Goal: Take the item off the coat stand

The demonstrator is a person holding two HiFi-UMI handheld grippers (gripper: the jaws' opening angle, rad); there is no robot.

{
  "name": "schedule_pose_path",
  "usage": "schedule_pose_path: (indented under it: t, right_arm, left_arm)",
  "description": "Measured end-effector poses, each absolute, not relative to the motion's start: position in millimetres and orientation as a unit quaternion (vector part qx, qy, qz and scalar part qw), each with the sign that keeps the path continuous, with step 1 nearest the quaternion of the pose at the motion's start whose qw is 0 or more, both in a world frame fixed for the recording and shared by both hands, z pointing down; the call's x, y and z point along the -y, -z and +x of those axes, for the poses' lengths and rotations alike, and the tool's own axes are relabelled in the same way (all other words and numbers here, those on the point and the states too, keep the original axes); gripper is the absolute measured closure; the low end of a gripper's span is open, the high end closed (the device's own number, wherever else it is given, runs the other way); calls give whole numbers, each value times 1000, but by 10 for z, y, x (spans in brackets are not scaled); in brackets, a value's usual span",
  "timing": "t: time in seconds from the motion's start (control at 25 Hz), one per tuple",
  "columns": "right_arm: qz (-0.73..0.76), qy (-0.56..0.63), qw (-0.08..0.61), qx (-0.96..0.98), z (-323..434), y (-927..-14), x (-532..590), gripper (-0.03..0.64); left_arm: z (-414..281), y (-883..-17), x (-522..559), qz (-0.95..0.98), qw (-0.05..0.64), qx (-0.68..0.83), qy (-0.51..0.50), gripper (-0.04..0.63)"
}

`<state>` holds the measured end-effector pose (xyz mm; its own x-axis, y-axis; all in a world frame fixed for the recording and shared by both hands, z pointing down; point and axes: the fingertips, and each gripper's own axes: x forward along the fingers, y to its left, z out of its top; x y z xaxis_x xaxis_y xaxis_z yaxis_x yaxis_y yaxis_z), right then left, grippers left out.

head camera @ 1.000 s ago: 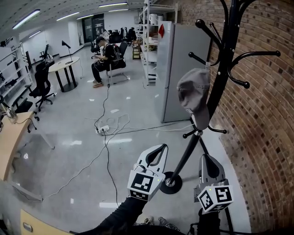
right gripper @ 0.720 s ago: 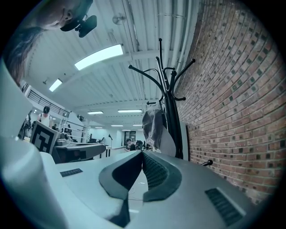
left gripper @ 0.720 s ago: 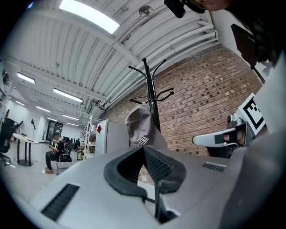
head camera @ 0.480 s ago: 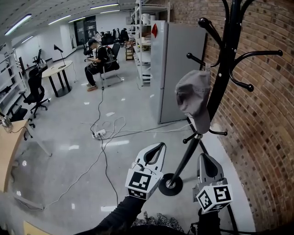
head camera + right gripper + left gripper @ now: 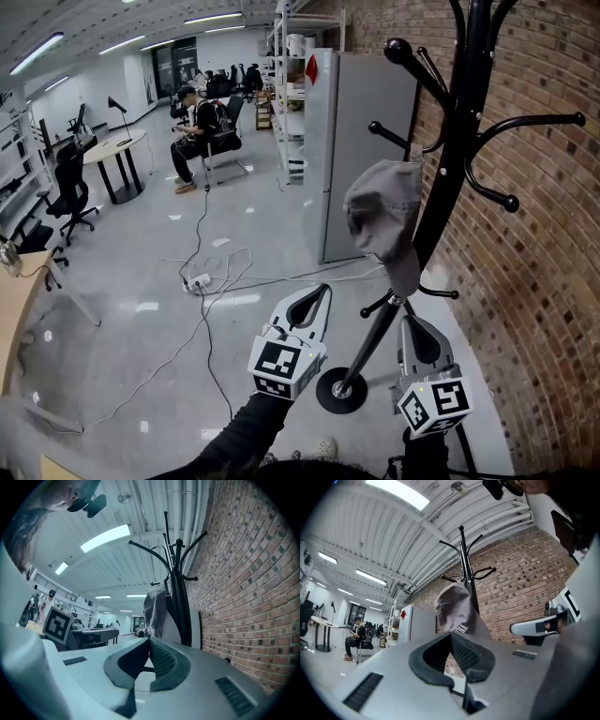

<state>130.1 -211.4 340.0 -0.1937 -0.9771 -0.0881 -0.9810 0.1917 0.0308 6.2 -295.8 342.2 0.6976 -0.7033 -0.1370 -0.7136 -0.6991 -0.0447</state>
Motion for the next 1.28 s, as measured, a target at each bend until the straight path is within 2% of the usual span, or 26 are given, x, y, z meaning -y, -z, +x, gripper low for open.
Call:
schedule_pose_path:
  t: [0.36, 0.4, 0.48, 0.6, 0.68, 0.96, 1.12, 1.28]
  right_arm:
    - [-622, -48, 33, -781, 1549, -3301, 2313, 607]
    - [-622, -49, 34, -780, 1578, -3296, 2329, 607]
    - [-623, -50, 37, -780, 1630, -3290, 2359, 607]
    - [-624, -51, 40, -779, 1681, -3282, 2387, 607]
    - [-624, -53, 39, -779, 1700, -3281, 2400, 607]
    - [-624, -51, 32, -779, 1737, -3328, 2459, 607]
    - [-625, -49, 28, -779, 1758, -3355, 2478, 607]
    - [-627, -47, 25, -777, 1771, -3378, 2470, 607]
  left_arm:
    - [438, -3257, 3292, -945, 47, -320, -55, 584]
    - [466, -3228, 3318, -947, 51, -312, -54, 538]
    - [523, -3155, 3369, -954, 56, -289, -57, 349]
    - [553, -3027, 3497, -962, 50, -258, -72, 252]
    - [545, -2941, 3622, -966, 38, -243, -76, 229]
    - [657, -2652, 3939, -976, 49, -201, -63, 216]
    - [835, -2622, 4044, -983, 58, -165, -50, 124]
    - [955, -2603, 4052, -990, 37, -119, -59, 120]
